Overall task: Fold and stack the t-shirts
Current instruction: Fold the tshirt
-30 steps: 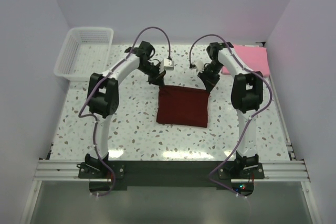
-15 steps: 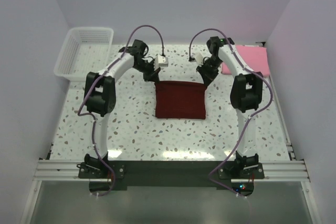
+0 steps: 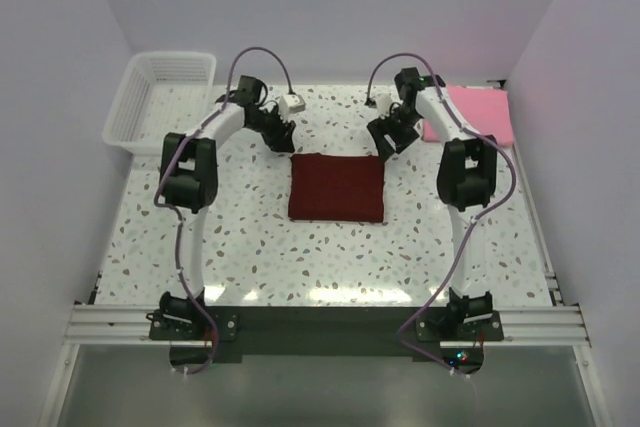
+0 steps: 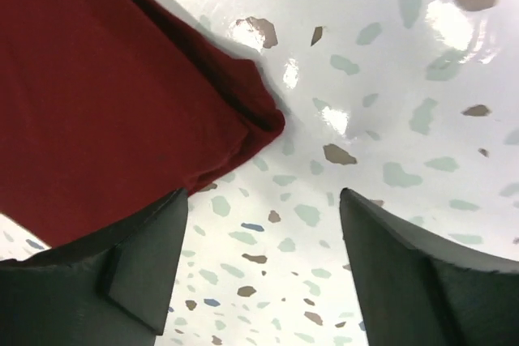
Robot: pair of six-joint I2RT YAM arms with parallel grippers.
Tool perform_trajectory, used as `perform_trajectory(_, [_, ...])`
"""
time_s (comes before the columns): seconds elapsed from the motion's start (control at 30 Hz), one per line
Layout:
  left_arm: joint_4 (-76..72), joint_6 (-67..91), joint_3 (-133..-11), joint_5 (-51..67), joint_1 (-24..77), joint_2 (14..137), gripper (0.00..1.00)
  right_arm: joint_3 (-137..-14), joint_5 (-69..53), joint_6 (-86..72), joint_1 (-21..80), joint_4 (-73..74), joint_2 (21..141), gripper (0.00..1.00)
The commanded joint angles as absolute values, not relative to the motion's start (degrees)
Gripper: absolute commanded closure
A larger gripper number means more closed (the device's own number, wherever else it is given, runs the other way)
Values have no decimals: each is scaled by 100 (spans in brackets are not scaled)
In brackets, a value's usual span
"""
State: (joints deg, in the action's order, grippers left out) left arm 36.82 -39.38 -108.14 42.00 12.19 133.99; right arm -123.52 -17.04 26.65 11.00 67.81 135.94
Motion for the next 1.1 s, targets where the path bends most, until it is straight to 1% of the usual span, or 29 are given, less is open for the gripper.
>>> perform_trajectory(0.0, [3085,-2676,-10680,4237,905,12631,45,-12411,-2115,1987,914,6495,12710,19])
perform_trajectory(0.03, [3146,-2567,-10574,4384,905,12273,43,-12323,-2379,1925,888,6547,12552,16])
perform_trajectory(0.07, [3181,-2445,-10408,4516,905,12052,37,-12200,-2617,1803,888,6557,12255,12])
perform_trajectory(0.1, [3042,-2217,-9823,4813,914,11789,5,-12034,-2854,1706,888,6539,12061,1])
perform_trajectory(0.13, [2858,-1667,-9443,4999,940,11247,0,-11623,-3439,1609,888,6443,11893,1])
perform_trajectory(0.17, [2500,-1426,-9074,5175,984,10980,0,-11384,-3689,1495,896,6373,11604,1])
perform_trajectory(0.2, [2348,-1198,-8348,5368,1045,10725,0,-11130,-4022,1242,896,6294,11488,1])
perform_trajectory(0.23, [2181,-691,-8002,5405,1229,10305,0,-10622,-4565,1126,931,6171,11409,1])
perform_trajectory(0.27, [1849,-425,-7650,5484,1326,10127,0,-10348,-4866,829,966,6092,11278,1])
perform_trajectory(0.3, [1689,-187,-7020,5676,1423,9968,0,-10084,-5113,722,1019,6039,11224,1])
perform_trajectory(0.33, [1435,485,-6683,5739,1641,9697,0,-9603,-5315,642,1176,5934,11198,1])
perform_trajectory(0.37, [824,831,-6375,5765,1757,9590,0,-9380,-5639,572,1273,5880,11162,1])
perform_trajectory(0.4, [539,1435,-5885,5835,1871,9502,0,-9039,-5703,432,1396,5802,11127,1])
perform_trajectory(0.43, [275,1746,-5680,5845,2081,9423,0,-8887,-5765,361,1624,5635,11110,1])
perform_trajectory(0.47, [-380,2045,-5495,5862,2161,9422,0,-8755,-5818,265,1730,5529,11092,1])
perform_trajectory(0.5, [-674,2587,-5215,5923,2232,9439,0,-8641,-5958,46,1827,5398,11083,1])
perform_trajectory(0.6, [-1431,3162,-5019,5976,2347,9781,0,-8079,-6117,-448,2065,4791,11100,1])
perform_trajectory(0.67, [-1459,3147,-5097,5915,2320,10176,0,-8016,-6109,-440,2066,4746,11424,1])
perform_trajectory(0.7, [-1476,3129,-5159,5872,2294,10317,0,-8033,-6047,-170,2039,4877,11565,1])
perform_trajectory(0.73, [-1468,3112,-5185,5819,2190,10597,0,-8042,-5934,-106,1935,4948,11871,1])
perform_trajectory(0.93, [-1819,3445,-4887,5915,1654,11512,0,-7700,-5836,-88,1215,4772,12541,1])
perform_trajectory(1.03, [-1837,3358,-4641,5933,1512,11505,0,-7463,-5792,-27,1090,4807,12569,1])
perform_trajectory(1.07, [-1637,3270,-4623,5976,1503,11470,0,-7418,-5783,191,1090,4877,12534,1])
